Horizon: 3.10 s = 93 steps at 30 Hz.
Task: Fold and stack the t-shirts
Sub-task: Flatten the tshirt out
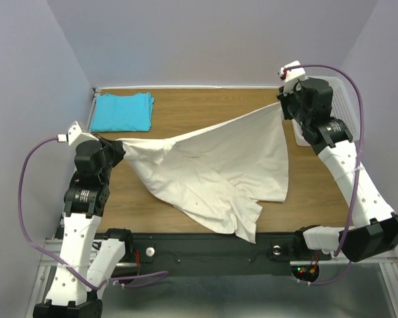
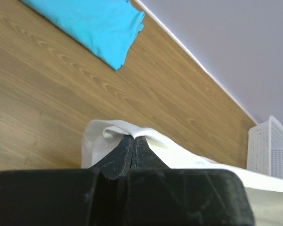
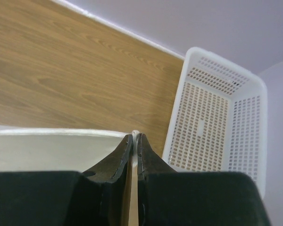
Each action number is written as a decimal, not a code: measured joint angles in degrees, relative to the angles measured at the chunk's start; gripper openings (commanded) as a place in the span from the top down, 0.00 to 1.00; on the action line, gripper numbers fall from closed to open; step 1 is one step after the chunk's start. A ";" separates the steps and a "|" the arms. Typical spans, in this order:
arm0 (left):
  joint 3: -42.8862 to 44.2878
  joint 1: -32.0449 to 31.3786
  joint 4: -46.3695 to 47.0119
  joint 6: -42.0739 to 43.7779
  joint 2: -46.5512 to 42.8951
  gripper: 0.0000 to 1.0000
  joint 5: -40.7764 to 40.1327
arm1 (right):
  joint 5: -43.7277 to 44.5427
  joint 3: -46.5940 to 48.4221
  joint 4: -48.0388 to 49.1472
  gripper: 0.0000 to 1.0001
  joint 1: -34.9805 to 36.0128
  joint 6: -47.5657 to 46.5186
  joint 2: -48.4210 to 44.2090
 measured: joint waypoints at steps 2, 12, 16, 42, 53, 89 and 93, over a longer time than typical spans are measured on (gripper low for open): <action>1.29 0.00 0.83 0.00 0.76 1.00 0.00 | 0.79 3.02 -0.02 0.99 0.00 0.13 1.27; 9.53 0.00 8.20 1.31 4.48 1.00 0.17 | 3.41 16.20 1.51 0.99 -0.13 1.40 4.42; 13.73 0.00 10.86 2.60 4.55 1.00 -0.15 | 4.46 18.93 1.44 0.99 -0.66 1.31 5.44; 16.31 -0.02 18.03 5.40 7.78 1.00 -0.09 | 6.08 26.75 1.57 0.99 -2.99 0.57 9.84; 26.01 0.00 34.12 -1.81 37.51 1.00 7.41 | 1.53 42.86 4.07 0.99 -4.59 2.86 30.95; -19.37 -0.04 16.90 -3.32 1.90 1.00 31.58 | -35.54 -33.27 -18.23 0.99 -14.56 -23.32 -17.77; -16.98 -0.04 9.92 -3.23 -1.01 1.00 31.69 | -36.85 -35.52 -21.88 0.99 -14.49 -30.10 -22.67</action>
